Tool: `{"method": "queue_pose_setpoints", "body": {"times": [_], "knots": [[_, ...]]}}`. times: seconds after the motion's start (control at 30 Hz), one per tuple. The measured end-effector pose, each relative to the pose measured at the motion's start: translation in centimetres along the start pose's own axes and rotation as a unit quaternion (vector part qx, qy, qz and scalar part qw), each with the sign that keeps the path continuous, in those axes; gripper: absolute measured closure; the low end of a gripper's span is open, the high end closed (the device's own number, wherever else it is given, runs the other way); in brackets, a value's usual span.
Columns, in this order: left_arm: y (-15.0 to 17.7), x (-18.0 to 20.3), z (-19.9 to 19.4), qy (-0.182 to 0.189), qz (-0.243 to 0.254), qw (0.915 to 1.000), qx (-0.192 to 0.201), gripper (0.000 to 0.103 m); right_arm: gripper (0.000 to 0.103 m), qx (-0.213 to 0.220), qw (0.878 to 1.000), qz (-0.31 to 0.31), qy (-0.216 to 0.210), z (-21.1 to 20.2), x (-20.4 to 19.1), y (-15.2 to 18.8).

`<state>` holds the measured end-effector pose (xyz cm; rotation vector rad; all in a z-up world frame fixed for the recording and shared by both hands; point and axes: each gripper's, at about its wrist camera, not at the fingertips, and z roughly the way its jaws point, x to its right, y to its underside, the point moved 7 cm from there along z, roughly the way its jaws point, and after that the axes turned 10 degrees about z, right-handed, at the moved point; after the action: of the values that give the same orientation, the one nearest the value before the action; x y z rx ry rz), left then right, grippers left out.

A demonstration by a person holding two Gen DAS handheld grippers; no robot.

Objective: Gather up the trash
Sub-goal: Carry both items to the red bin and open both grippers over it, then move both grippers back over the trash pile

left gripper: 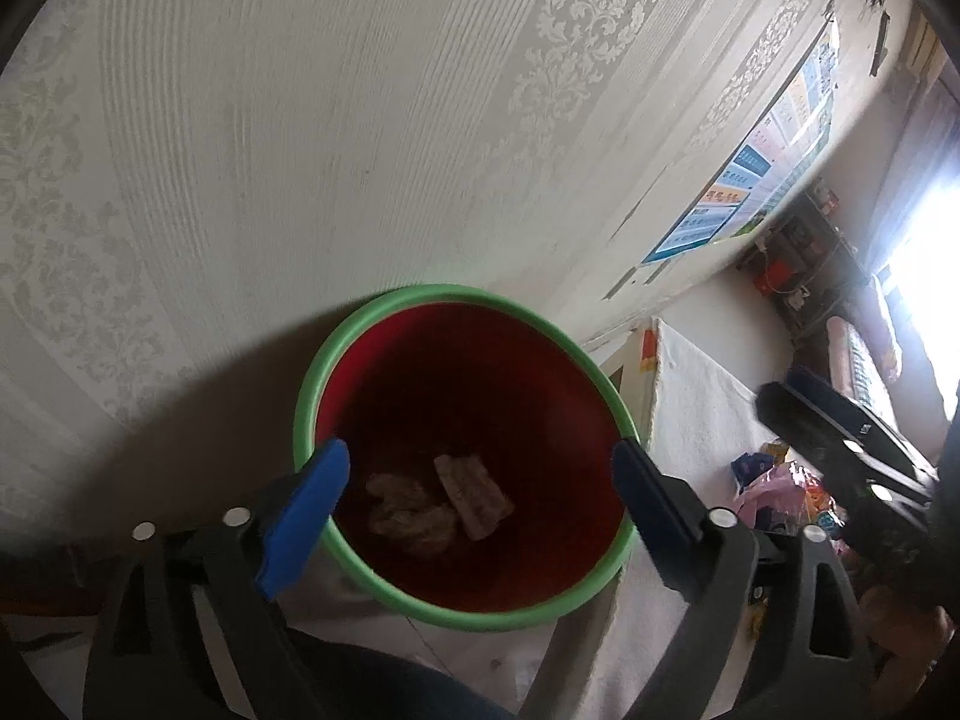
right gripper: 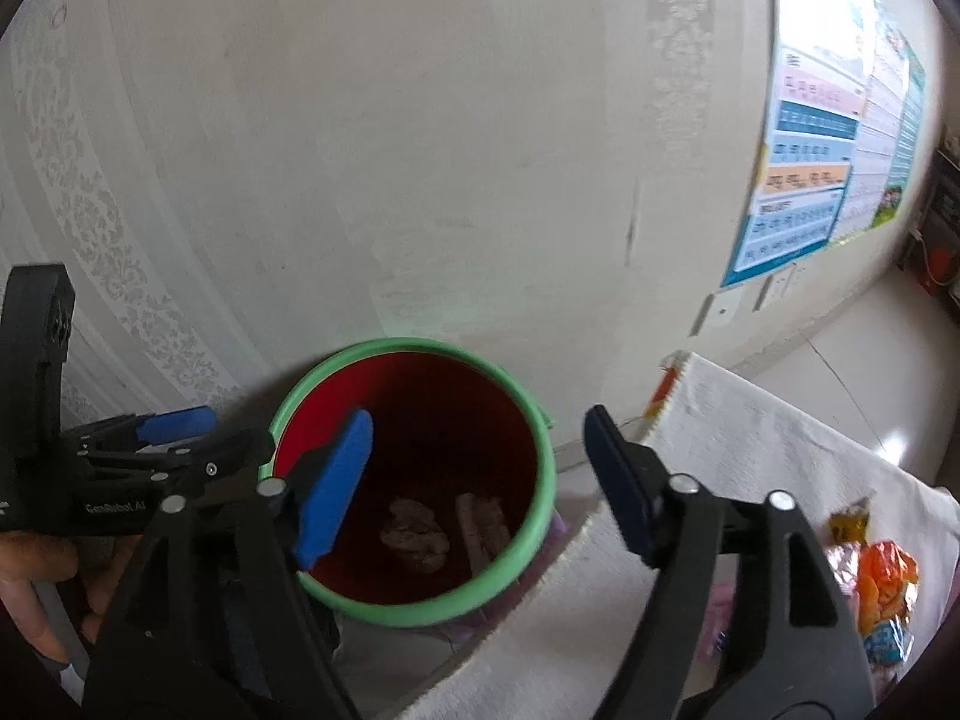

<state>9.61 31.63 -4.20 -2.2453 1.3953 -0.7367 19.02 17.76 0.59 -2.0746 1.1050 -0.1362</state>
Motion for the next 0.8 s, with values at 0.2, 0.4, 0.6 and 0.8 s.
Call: {"method": "queue_pose_setpoints", "body": {"times": [0.2, 0.4, 0.6, 0.8], "knots": [[0.3, 2.4, -2.2, 0.0, 0.016, 0.9997, 0.018, 0.008, 0.007, 0.018, 1.0, 0.014, 0.016, -4.3, 1.6, 1.3], [1.6, 7.7, -3.4, 0.026, 0.051, 0.9982, 0.017, 0.008, 0.005, 0.023, 0.998, 0.046, 0.037, -9.1, 4.5, 4.3], [3.0, 14.3, -3.5, 0.061, 0.089, 0.994, 0.015, 0.008, 0.005, 0.035, 0.994, 0.075, 0.078, -14.0, 9.4, 7.1], [4.7, 20.3, -3.0, 0.094, 0.124, 0.9878, 0.01, 0.008, 0.005, 0.046, 0.985, 0.108, 0.127, -18.5, 15.1, 9.6]]}}
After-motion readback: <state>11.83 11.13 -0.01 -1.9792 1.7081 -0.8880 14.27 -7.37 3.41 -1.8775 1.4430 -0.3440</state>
